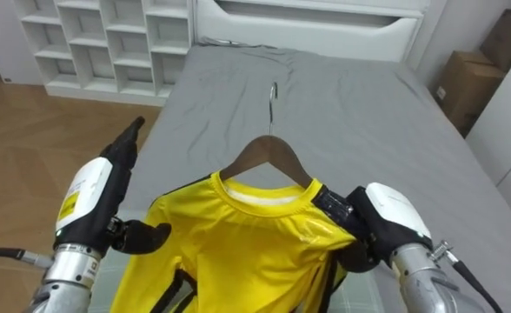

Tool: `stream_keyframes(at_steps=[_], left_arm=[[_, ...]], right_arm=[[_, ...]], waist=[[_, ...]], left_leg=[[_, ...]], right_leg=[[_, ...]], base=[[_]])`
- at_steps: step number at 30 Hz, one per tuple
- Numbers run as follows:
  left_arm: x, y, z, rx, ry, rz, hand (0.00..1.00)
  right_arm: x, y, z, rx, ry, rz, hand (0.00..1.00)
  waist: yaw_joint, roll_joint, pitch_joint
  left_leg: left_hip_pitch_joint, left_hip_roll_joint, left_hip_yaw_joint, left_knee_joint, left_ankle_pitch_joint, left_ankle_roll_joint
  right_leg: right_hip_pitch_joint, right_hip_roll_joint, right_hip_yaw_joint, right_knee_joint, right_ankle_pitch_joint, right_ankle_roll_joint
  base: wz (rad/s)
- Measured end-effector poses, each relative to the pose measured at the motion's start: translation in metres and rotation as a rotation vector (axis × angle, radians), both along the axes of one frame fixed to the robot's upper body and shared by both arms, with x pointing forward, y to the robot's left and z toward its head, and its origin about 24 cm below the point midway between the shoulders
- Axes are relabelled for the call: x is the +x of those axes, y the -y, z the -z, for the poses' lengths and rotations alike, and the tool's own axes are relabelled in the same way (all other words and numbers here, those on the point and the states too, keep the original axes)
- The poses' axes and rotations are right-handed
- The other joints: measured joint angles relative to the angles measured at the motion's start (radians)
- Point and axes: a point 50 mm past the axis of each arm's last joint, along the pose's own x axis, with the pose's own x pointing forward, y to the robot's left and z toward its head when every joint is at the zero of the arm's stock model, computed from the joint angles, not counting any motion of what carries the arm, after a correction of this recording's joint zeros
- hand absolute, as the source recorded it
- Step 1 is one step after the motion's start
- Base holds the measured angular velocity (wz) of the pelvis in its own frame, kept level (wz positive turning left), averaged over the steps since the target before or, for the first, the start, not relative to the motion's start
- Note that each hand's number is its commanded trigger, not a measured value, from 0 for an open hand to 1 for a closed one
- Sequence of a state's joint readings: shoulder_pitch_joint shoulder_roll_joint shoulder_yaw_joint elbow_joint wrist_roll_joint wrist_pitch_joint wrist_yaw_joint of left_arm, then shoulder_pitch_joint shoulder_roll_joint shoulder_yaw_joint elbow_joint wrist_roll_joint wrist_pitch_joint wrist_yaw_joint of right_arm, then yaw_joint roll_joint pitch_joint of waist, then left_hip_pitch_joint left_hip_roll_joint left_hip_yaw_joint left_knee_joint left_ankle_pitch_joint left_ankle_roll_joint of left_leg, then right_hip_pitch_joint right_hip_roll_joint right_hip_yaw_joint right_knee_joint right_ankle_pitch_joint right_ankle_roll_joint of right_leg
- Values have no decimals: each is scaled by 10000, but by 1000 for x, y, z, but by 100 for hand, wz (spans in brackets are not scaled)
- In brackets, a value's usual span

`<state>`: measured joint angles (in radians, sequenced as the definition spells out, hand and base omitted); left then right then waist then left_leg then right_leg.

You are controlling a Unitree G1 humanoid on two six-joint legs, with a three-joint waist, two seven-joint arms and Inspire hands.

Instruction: Hang clothes

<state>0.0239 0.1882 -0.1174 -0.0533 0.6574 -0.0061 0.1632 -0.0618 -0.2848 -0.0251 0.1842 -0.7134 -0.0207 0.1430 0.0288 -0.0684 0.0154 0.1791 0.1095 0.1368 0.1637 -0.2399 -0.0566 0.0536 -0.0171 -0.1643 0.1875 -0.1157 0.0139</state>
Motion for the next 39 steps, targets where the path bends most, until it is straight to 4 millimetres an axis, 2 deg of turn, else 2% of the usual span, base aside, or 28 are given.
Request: stream_keyframes(at_steps=[14,19,21,27,31,39], left_arm=[[0,-4,0,-308,-30,-97,0],[0,-7,3,-299,-196,-204,0],[-4,-11,12,-288,-555,-392,0],[-18,-23,41,-98,-1814,-841,0],[-24,-28,51,-58,-2262,-1015,0],[-36,-61,71,-462,-2840,-2535,0]], right_arm=[[7,3,-3,-128,57,-52,100],[7,3,-3,-121,56,-49,100],[7,3,-3,-109,68,-38,100],[8,7,-6,-273,521,206,100],[8,7,-10,-398,883,285,100],[5,20,-28,-758,2521,1009,100]], waist=[[-22,41,11],[-15,90,-17],[-18,142,-50],[-46,136,-77],[-90,141,-83],[-220,178,-104]], left_leg=[[-37,3,25,-3,0,0],[-28,3,25,-3,0,0],[-18,4,29,-5,0,0],[-23,3,28,-5,0,0],[-54,3,32,1,0,0],[-76,4,52,2,0,0]], right_leg=[[-31,2,-8,-17,0,0],[-32,2,-6,-15,0,0],[-24,3,-2,-14,1,-1],[-23,-1,-15,6,0,0],[-19,0,6,15,0,0],[-40,9,21,11,0,0]], base=[[0],[0],[0],[0],[0],[0]])
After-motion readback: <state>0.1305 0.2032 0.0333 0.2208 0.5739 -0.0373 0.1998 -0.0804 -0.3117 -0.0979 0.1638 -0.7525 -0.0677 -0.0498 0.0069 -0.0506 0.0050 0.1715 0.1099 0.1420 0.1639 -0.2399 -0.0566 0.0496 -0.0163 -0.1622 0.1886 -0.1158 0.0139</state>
